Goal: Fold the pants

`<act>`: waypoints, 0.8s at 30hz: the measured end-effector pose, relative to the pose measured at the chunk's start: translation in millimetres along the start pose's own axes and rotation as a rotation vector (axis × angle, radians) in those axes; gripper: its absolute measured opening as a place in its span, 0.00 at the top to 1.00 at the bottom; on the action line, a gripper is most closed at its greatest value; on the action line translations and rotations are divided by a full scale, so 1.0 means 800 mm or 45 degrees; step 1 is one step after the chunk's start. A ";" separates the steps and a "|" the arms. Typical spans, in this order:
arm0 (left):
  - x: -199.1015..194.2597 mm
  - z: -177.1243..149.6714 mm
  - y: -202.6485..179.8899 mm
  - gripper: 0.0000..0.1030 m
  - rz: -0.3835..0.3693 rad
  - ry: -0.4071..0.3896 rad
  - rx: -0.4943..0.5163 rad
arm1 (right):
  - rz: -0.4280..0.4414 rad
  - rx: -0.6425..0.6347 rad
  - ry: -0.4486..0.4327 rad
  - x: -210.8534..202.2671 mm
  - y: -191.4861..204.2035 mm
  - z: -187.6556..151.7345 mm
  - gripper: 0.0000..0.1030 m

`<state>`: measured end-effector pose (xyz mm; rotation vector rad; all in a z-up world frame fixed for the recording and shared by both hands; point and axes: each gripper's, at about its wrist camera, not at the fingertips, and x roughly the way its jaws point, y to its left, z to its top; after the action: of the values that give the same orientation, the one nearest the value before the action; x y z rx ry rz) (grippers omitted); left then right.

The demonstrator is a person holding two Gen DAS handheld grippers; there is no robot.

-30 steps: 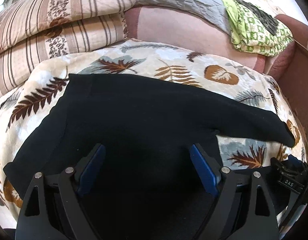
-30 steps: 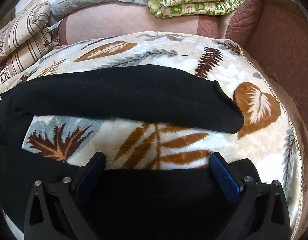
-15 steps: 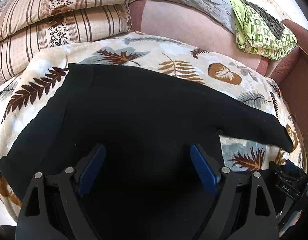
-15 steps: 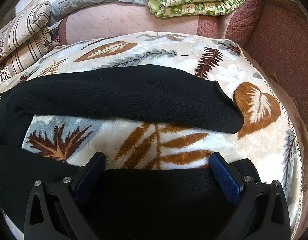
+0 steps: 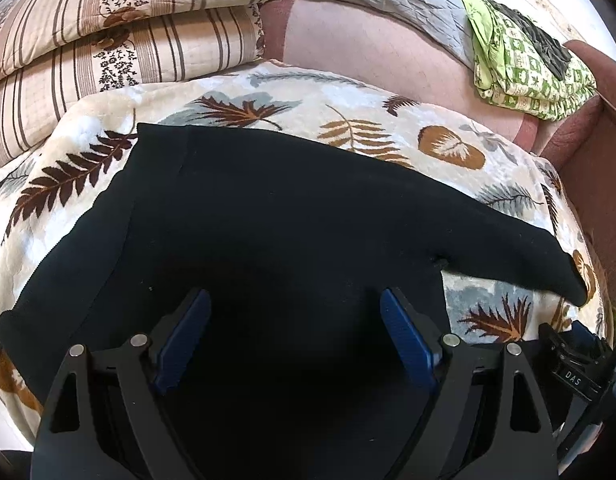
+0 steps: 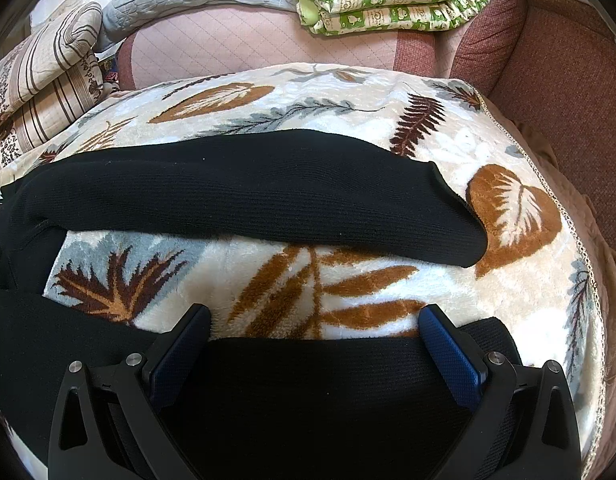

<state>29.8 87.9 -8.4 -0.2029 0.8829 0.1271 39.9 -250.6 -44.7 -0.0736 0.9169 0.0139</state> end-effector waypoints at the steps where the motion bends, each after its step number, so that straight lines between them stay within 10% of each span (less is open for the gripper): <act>1: 0.000 0.000 -0.001 0.16 0.004 0.000 0.001 | 0.000 0.000 0.000 0.000 0.000 0.000 0.01; 24: 0.000 -0.001 -0.003 0.16 0.021 -0.005 0.007 | -0.002 0.000 0.002 0.000 0.000 0.000 0.01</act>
<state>30.1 85.4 -8.6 -0.1901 0.8809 0.1400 40.2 -250.7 -44.5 -0.0743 0.9181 0.0119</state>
